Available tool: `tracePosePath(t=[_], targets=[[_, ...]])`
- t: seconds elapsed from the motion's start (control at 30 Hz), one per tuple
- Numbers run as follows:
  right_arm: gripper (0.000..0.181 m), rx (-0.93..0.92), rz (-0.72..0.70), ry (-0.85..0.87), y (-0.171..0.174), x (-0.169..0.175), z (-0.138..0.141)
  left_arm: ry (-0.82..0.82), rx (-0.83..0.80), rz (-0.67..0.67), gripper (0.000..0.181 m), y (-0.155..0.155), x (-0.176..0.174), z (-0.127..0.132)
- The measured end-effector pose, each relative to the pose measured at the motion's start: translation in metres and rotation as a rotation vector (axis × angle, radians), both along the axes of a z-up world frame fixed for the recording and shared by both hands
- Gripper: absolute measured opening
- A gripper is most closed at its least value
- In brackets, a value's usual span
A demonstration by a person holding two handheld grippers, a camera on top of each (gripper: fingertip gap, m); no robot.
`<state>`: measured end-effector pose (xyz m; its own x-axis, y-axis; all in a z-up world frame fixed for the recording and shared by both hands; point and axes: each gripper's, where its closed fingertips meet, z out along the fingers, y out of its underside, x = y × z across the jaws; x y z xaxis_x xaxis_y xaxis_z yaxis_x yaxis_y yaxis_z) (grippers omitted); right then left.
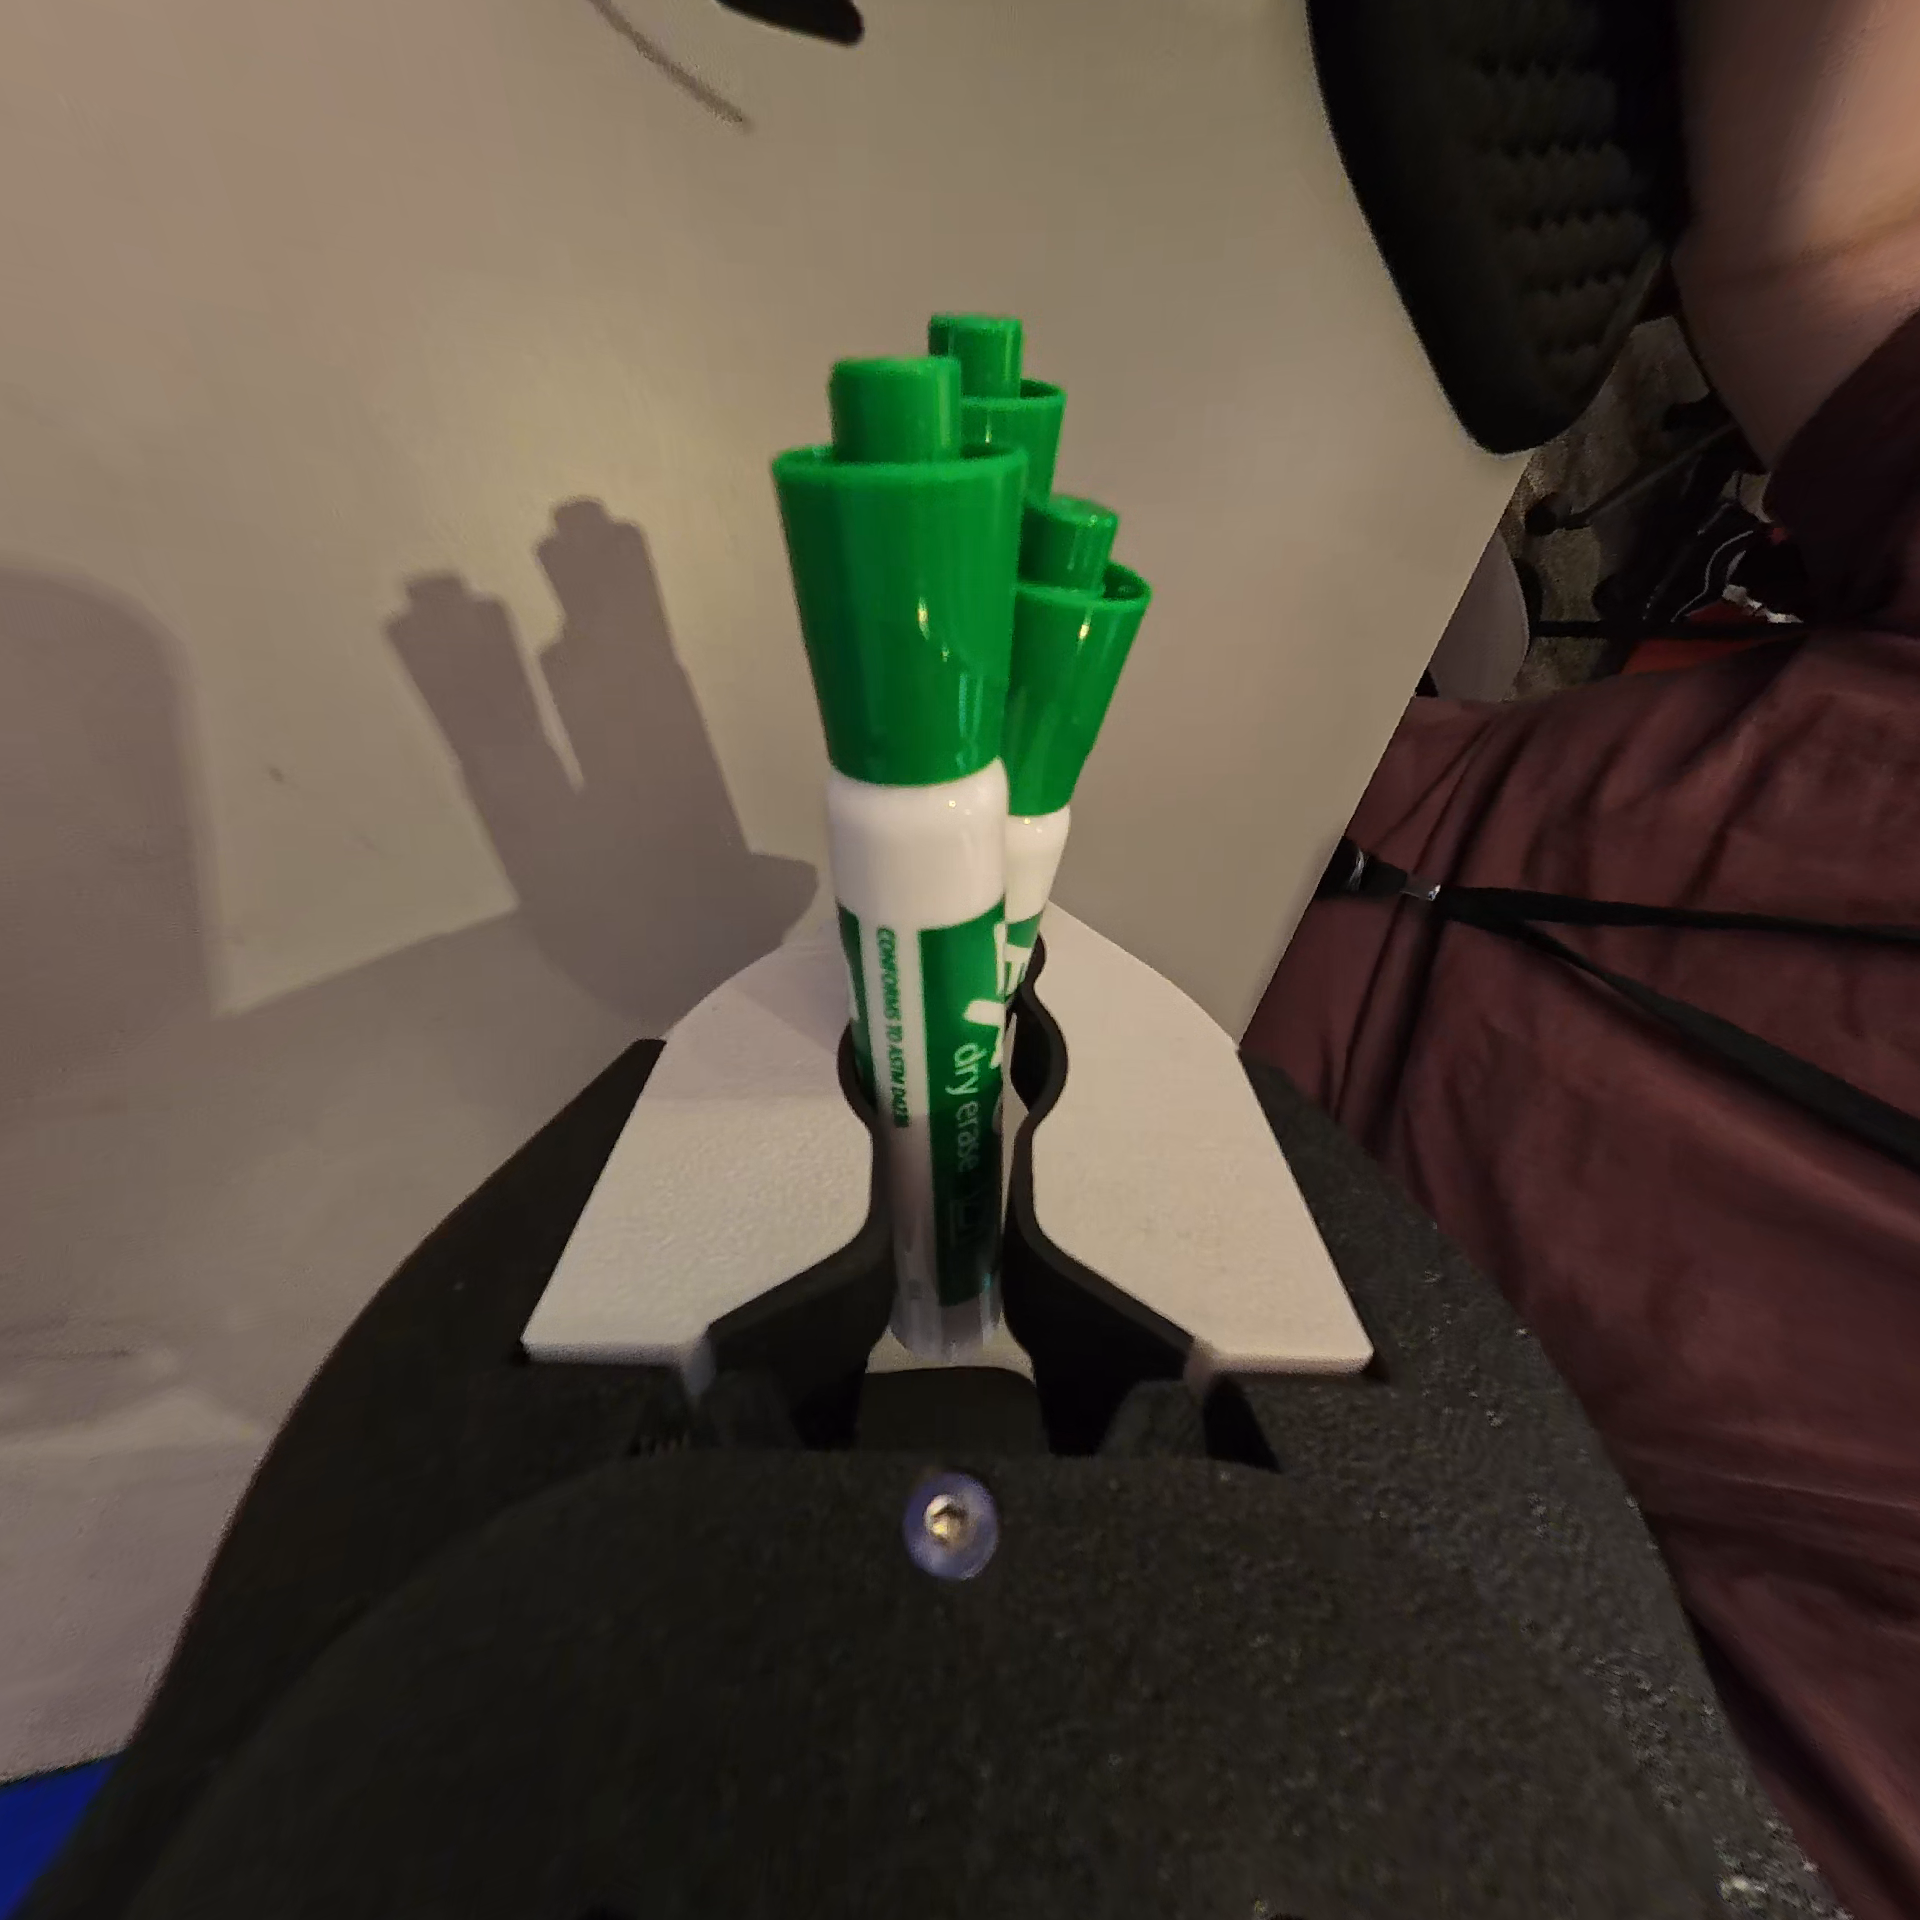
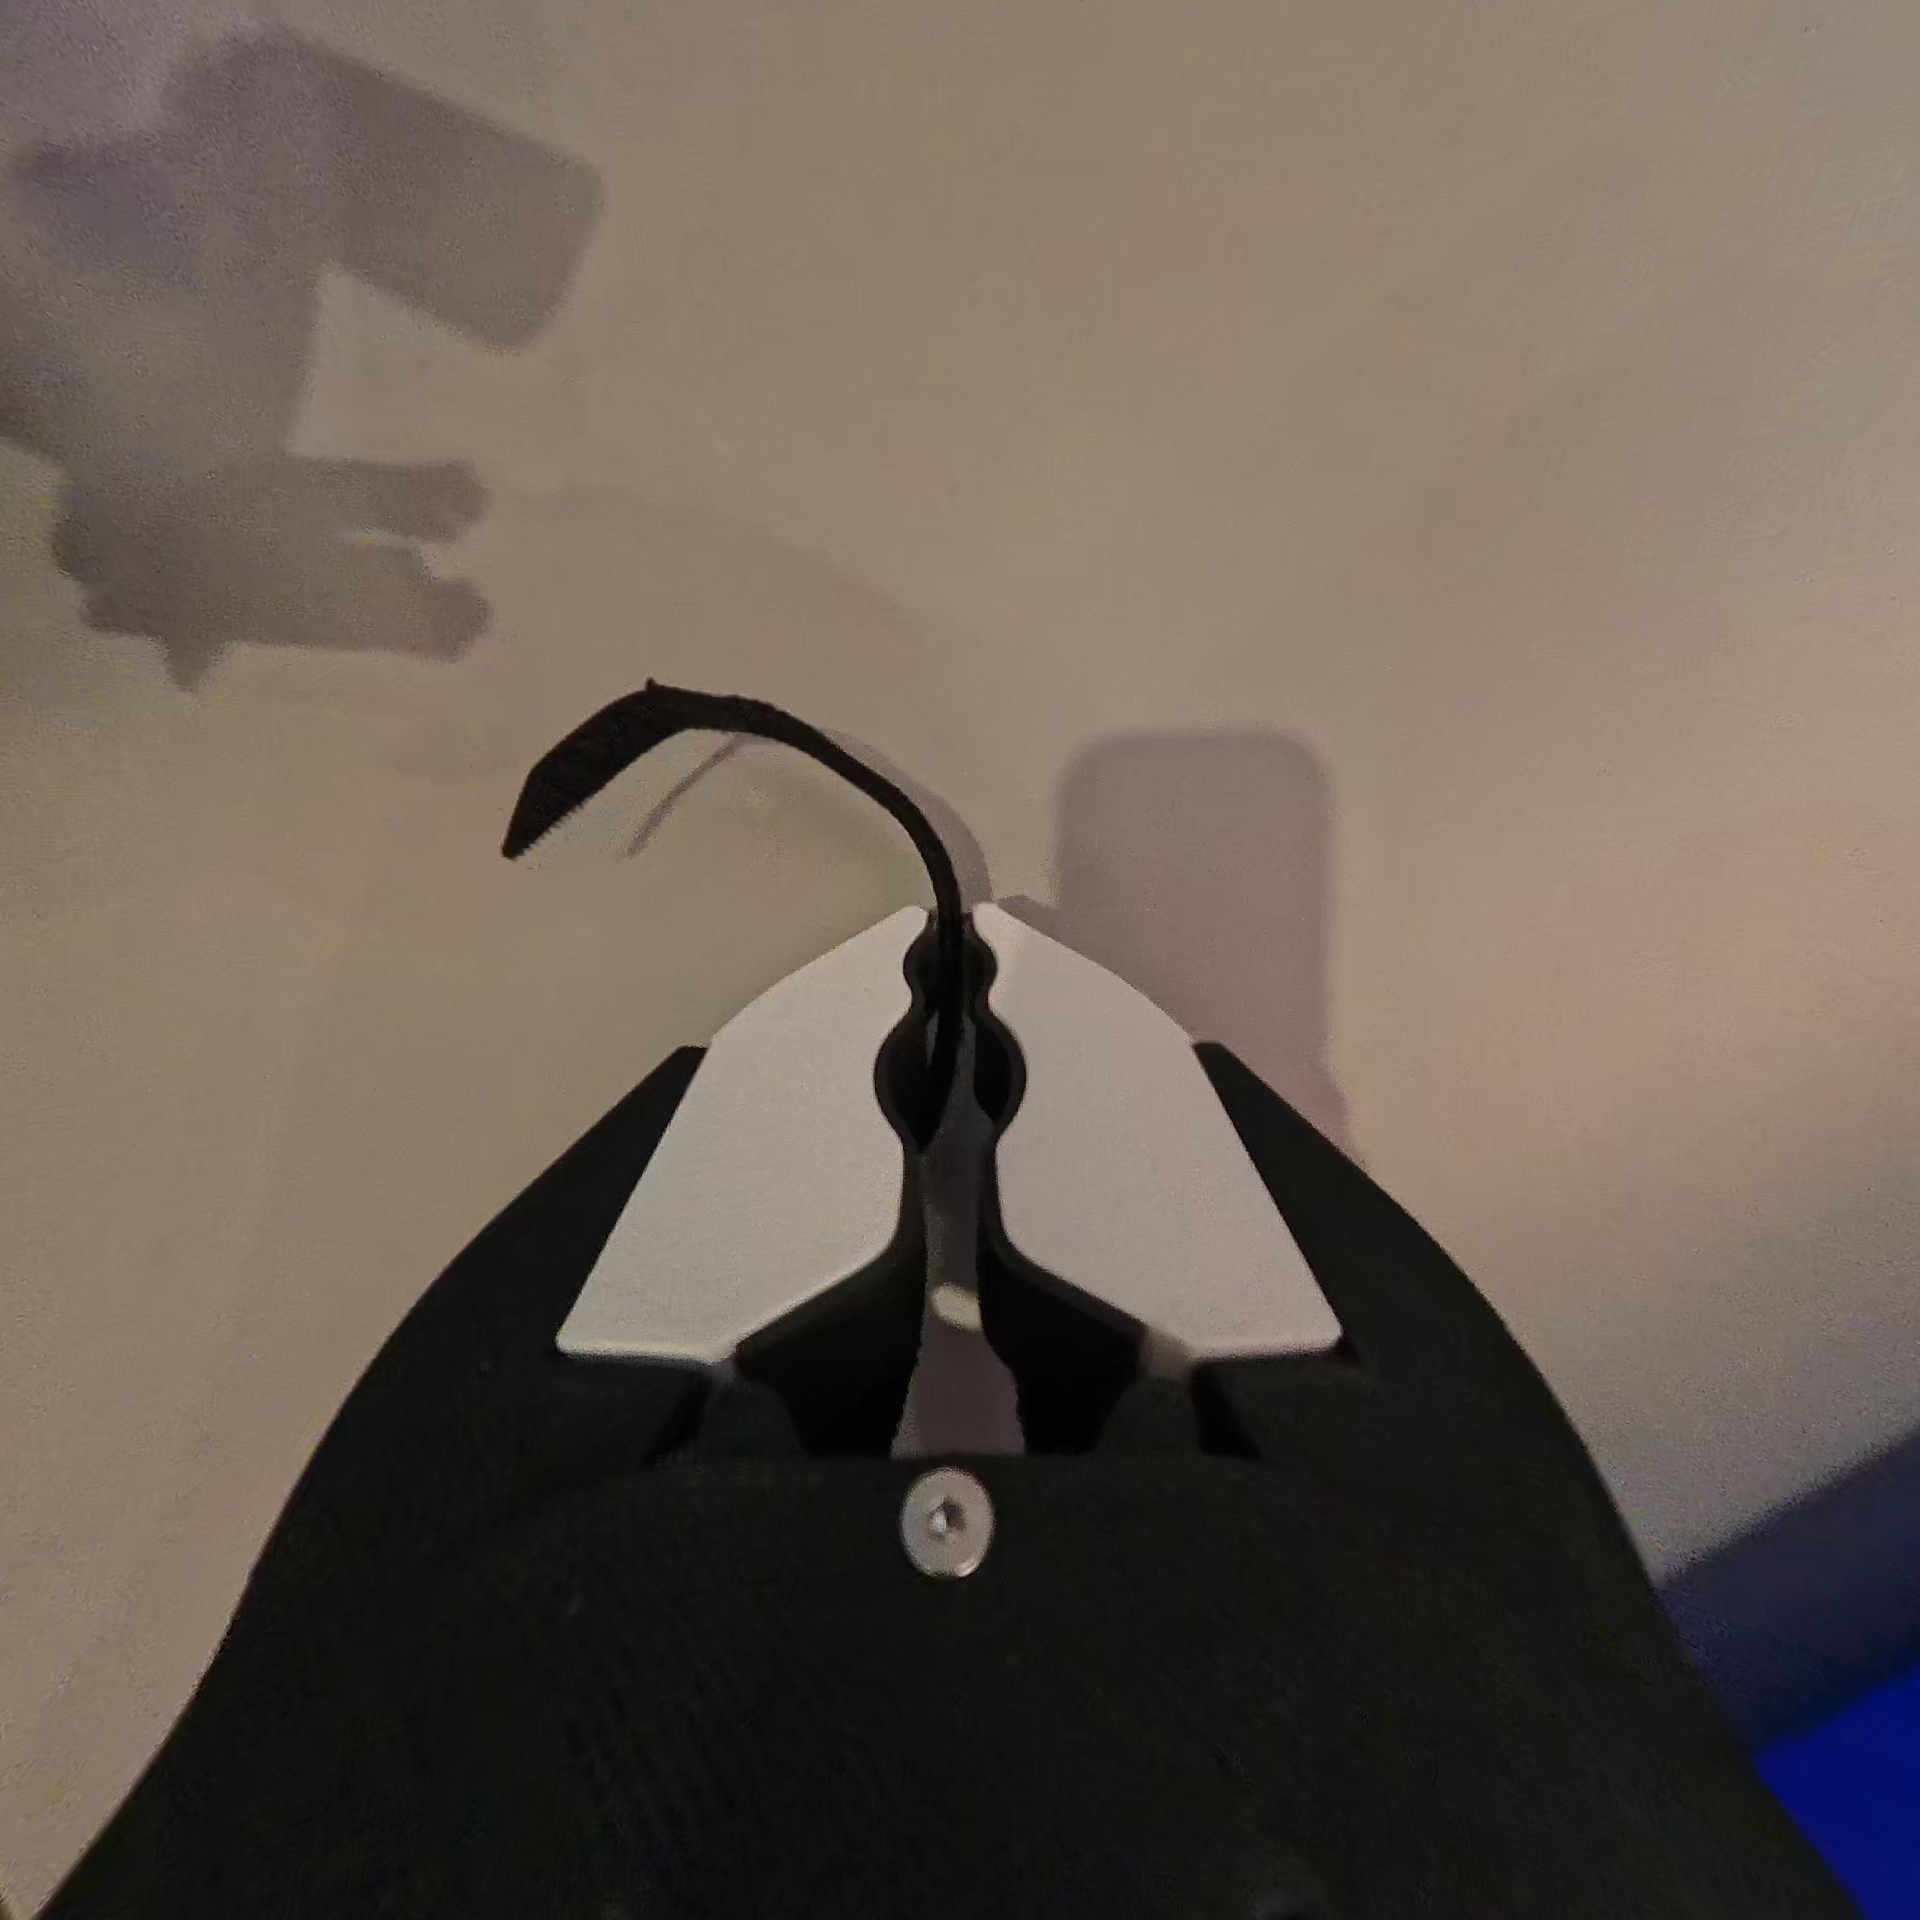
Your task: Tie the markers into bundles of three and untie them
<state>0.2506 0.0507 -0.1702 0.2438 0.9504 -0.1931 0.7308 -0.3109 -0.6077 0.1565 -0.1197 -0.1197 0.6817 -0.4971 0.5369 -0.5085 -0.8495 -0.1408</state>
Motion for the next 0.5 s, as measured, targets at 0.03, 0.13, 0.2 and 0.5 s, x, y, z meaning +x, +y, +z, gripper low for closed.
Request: tracePosePath(t=[0.03, 0.13, 0.2, 0.5], targets=[[0.004, -0.029, -0.009, 0.033, -0.004, -0.003, 0.004, -0.005, 0.002, 0.005, 0.020, 0.001, 0.001, 0.000], [0.004, -0.142, -0.065, 0.131, -0.013, -0.015, 0.016, -0.023, 0.005, 0.014, 0.020, 0.005, 0.006, 0.001], [0.003, -0.252, -0.108, 0.194, -0.018, -0.024, 0.022, -0.033, 0.009, 0.009, 0.020, 0.006, 0.011, 0.002], [0.003, -0.615, -0.100, 0.388, -0.048, -0.062, 0.045, -0.118, 0.046, -0.018, 0.020, 0.015, 0.038, 0.021]])
